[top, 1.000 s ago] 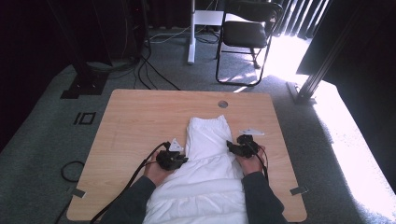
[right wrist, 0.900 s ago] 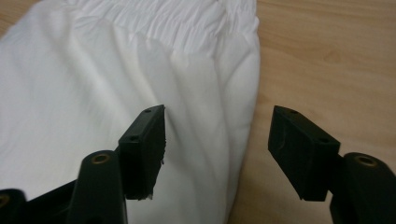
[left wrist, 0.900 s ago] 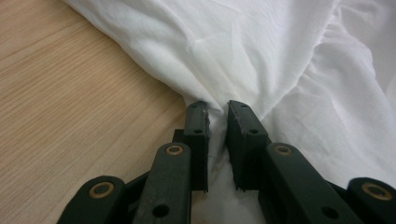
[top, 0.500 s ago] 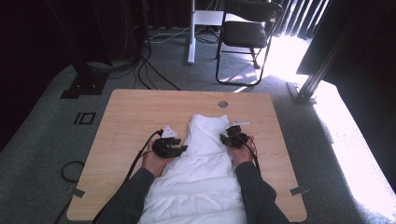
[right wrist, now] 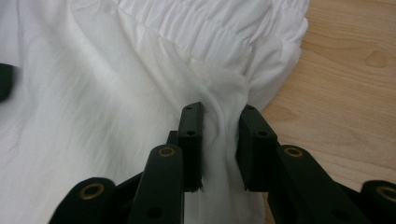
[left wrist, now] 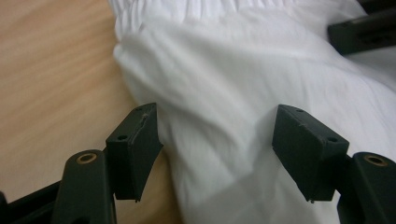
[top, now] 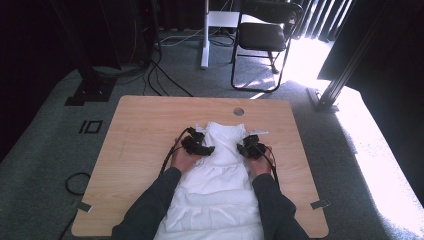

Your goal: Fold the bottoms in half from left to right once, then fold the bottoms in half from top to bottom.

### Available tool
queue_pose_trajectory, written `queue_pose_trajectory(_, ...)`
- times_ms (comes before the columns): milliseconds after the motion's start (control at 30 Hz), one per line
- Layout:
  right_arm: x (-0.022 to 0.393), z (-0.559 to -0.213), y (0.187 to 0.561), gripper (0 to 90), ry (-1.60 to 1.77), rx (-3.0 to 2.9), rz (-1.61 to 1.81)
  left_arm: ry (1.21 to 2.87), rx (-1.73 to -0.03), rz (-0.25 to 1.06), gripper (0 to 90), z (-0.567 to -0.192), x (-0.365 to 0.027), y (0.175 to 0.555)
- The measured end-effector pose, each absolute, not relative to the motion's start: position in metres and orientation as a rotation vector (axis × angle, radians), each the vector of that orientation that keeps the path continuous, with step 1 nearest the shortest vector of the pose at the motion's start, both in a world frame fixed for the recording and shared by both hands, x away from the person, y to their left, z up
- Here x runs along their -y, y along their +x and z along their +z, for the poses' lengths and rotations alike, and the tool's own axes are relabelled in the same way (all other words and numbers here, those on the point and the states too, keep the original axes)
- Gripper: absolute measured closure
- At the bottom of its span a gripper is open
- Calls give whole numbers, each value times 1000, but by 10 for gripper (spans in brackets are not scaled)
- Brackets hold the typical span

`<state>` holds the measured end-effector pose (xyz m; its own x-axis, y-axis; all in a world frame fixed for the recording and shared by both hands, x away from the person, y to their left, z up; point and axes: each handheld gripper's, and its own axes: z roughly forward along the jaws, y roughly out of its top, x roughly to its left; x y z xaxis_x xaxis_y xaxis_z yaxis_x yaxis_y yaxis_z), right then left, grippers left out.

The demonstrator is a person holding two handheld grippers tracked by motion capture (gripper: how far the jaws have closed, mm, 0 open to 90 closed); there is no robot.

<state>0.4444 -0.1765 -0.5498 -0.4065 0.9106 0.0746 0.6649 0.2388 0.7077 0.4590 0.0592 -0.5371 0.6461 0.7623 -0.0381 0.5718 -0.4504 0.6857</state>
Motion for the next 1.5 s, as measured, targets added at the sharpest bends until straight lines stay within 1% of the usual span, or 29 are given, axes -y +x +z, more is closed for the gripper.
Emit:
queue_pose_trajectory(33, 177, -550, 444, 731, 1452, -2163, 965, 2192, -1053, 346, 333, -538, -52, 463)
queue_pose_trajectory(67, 177, -550, 444, 731, 1451, -2162, 969, 2186, -1063, 336, 348, -539, -50, 464)
queue_pose_trajectory(133, 177, -550, 444, 732, 1451, -2163, 970, 2192, -1077, 316, 350, -542, -50, 466)
queue_pose_trajectory(300, 177, -550, 444, 730, 1447, -2162, 974, 2183, -1068, 318, 353, -543, -53, 466)
queue_pose_trajectory(433, 177, -550, 444, 721, 1450, -2166, 969, 2178, -1052, 299, 322, -544, -54, 466)
queue_pose_trajectory(467, 177, -550, 445, 711, 1454, -2169, 971, 2176, -1045, 296, 291, -545, -55, 466)
queue_pose_trajectory(533, 177, -549, 446, 620, 1458, -2173, 965, 2187, -1033, 299, 290, -545, -56, 466)
queue_pose_trajectory(567, 177, -549, 446, 589, 1463, -2174, 965, 2190, -1023, 301, 285, -545, -57, 466)
queue_pose_trajectory(600, 177, -549, 446, 589, 1463, -2174, 965, 2190, -1023, 301, 285, -545, -57, 466)
queue_pose_trajectory(633, 178, -548, 447, 553, 1469, -2176, 962, 2194, -1018, 306, 285, -545, -58, 467)
queue_pose_trajectory(667, 179, -548, 448, 495, 1477, -2167, 953, 2192, -1019, 303, 277, -545, -59, 467)
queue_pose_trajectory(767, 182, -548, 449, 427, 1493, -2137, 959, 2188, -1023, 314, 252, -546, -61, 468)
queue_pose_trajectory(833, 183, -548, 449, 411, 1503, -2129, 956, 2195, -1027, 326, 252, -546, -61, 469)
queue_pose_trajectory(967, 185, -551, 452, 315, 1539, -2101, 938, 2201, -1037, 355, 252, -546, -59, 469)
queue_pose_trajectory(1033, 185, -551, 455, 295, 1549, -2091, 932, 2179, -1062, 366, 252, -547, -62, 470)
queue_pose_trajectory(1200, 181, -550, 456, 301, 1510, -2116, 948, 2135, -1096, 405, 250, -547, -68, 468)
queue_pose_trajectory(1367, 176, -551, 458, 294, 1471, -2139, 888, 2158, -1107, 418, 240, -549, -66, 467)
queue_pose_trajectory(1500, 174, -552, 456, 225, 1458, -2157, 880, 2199, -1077, 422, 208, -548, -64, 465)
